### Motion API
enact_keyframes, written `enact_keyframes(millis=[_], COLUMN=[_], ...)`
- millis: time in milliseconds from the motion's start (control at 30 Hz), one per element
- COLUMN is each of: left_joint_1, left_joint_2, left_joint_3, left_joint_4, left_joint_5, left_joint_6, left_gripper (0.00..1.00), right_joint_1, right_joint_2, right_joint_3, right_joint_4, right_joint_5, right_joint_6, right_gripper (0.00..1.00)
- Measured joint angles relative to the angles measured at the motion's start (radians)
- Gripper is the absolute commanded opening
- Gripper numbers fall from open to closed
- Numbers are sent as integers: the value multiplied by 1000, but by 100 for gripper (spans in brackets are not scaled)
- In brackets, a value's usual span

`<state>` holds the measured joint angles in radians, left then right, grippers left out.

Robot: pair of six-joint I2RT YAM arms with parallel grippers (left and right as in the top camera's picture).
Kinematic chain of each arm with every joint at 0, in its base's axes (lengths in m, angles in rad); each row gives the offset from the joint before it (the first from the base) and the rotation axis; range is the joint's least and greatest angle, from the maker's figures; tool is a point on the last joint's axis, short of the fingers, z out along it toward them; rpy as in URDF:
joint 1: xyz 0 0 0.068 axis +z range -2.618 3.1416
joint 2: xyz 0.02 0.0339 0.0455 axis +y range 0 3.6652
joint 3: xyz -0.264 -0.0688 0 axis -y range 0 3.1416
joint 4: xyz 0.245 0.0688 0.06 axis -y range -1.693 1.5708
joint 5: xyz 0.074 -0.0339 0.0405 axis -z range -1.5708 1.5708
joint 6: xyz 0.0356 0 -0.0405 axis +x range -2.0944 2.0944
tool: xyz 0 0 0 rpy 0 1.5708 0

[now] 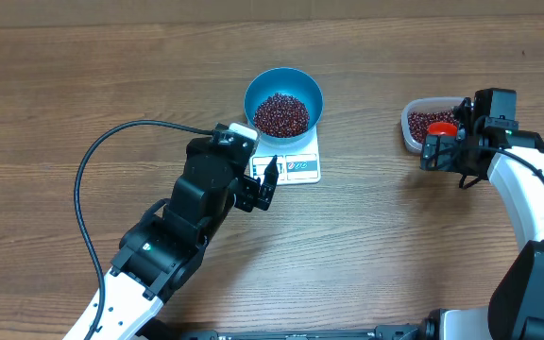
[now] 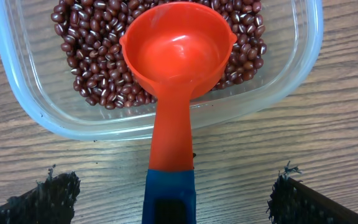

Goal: Scoop item into bowl and weigh 150g on scale
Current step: 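Lower the red scoop into the bean tub with the right gripper, then move the left gripper forward toward the scale display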

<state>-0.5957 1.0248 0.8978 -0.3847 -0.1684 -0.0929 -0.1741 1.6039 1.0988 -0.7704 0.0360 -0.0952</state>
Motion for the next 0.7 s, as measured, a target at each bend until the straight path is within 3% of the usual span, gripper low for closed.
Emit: enact_keyframes(millis=[700], left_joint_1=[0], left_joint_2=[0], left_joint_3=[0], left_joint_4=[-5], left_joint_5=[0], left_joint_6=[0], left_gripper=[100], right_joint_1=[0], right_joint_2=[0], right_joint_3=[0], right_joint_4=[0], right_joint_5=[6], right_joint_6=[-13], right_gripper=[100])
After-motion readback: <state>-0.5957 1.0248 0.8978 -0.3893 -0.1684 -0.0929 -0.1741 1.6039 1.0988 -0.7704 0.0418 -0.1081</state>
